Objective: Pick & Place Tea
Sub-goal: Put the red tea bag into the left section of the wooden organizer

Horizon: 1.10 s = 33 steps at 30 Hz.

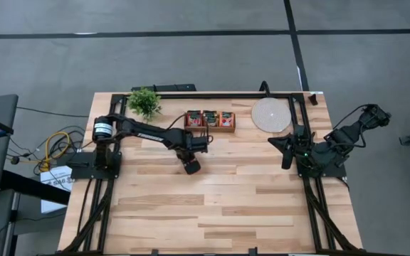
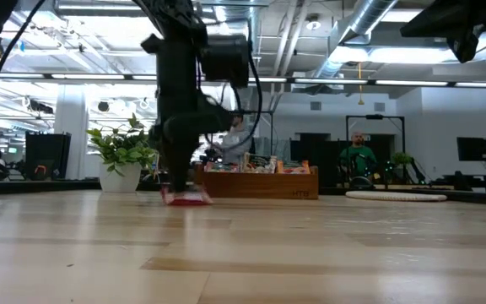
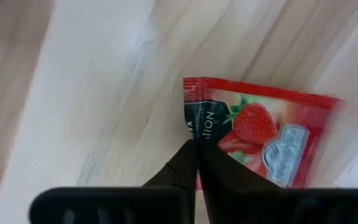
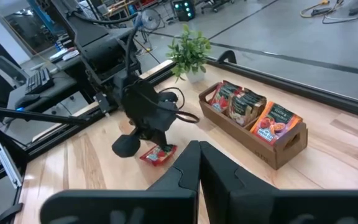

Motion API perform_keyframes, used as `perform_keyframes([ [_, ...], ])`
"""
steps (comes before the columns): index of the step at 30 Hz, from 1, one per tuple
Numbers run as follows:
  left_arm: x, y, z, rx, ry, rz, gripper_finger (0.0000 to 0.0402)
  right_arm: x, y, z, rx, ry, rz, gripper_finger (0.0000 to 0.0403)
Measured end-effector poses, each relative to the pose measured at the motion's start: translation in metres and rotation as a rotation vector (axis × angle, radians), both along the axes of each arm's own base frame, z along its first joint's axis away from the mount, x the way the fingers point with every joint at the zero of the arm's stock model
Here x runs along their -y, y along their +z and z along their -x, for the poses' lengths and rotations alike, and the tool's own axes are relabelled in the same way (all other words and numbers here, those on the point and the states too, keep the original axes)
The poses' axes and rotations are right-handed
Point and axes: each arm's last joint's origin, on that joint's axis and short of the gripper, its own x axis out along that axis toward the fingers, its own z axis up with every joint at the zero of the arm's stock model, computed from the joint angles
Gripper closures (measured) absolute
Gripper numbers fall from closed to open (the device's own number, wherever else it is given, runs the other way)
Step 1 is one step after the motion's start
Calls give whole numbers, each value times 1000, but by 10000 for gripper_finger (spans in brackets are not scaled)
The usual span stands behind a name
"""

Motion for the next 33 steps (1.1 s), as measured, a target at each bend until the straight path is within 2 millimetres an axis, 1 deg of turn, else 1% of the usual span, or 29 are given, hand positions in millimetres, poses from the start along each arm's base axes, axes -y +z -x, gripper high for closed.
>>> perform_keyframes([
  [2,3,7,4,-6,-6,-27,399,0,0,0,0,0,0,403],
  [6,6,27,11,7,-8,-90,401,0,0,0,0,1,0,403],
  [9,8,48,16,20,-3,-170,401,0,0,0,0,1,0,403],
  [13,6,85,12,104,-33,-369,401,0,0,0,0,1,0,403],
  [17,-5,115,0,146,-121,-548,401,0,0,0,0,0,-1,403],
  [20,-21,120,-6,150,-190,-605,401,0,0,0,6,-4,-15,403],
  [22,-34,120,-4,113,-218,-622,401,0,0,0,8,-6,-22,403],
  [27,-65,118,2,50,-221,-628,401,0,0,0,8,-6,-22,403],
  [33,-83,119,5,53,-261,-608,401,0,0,0,8,-6,-22,403],
])
